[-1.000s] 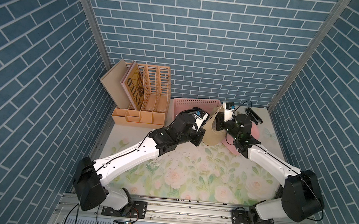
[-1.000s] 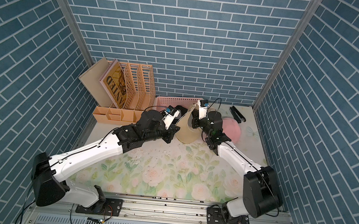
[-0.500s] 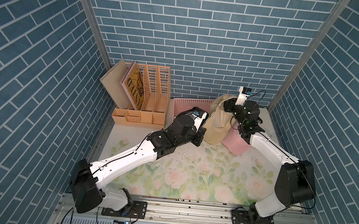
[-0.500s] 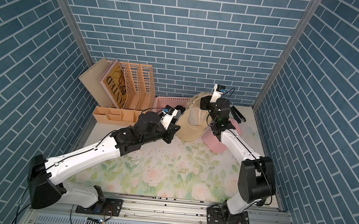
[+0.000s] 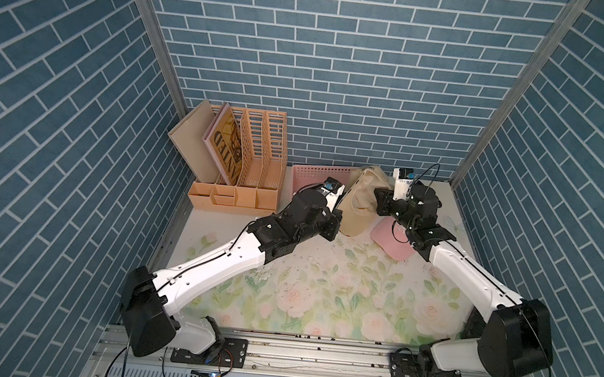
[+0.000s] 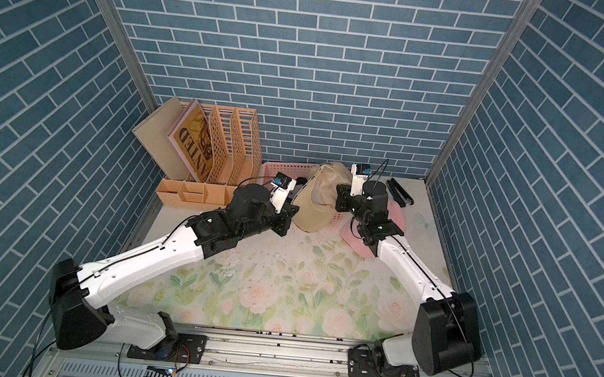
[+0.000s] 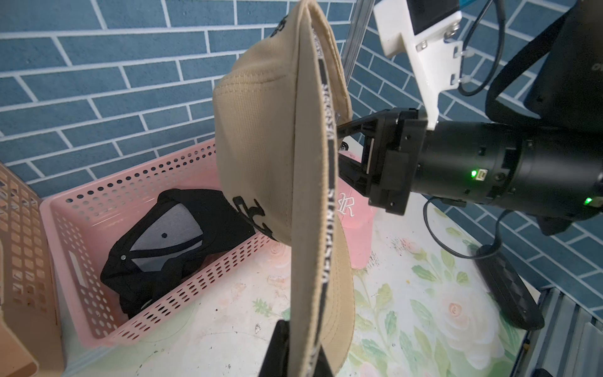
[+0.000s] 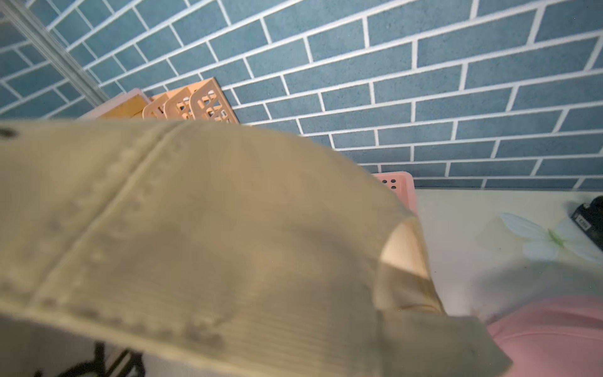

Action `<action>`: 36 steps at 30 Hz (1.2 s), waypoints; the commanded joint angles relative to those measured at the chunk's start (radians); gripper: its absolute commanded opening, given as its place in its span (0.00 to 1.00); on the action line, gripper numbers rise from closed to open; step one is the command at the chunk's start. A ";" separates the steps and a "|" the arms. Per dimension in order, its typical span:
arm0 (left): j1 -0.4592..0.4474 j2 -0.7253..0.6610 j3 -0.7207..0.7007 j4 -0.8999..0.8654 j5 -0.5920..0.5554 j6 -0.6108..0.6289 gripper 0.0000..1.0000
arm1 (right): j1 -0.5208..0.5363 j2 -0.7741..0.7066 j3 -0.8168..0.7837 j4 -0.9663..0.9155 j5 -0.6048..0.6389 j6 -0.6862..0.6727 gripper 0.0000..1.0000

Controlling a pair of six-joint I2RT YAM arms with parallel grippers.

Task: Turn the baseball cap inside out
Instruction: Turn over the baseball cap.

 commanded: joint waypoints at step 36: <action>-0.016 0.074 0.138 -0.099 0.009 0.067 0.00 | 0.040 -0.093 -0.011 -0.002 -0.046 -0.045 0.25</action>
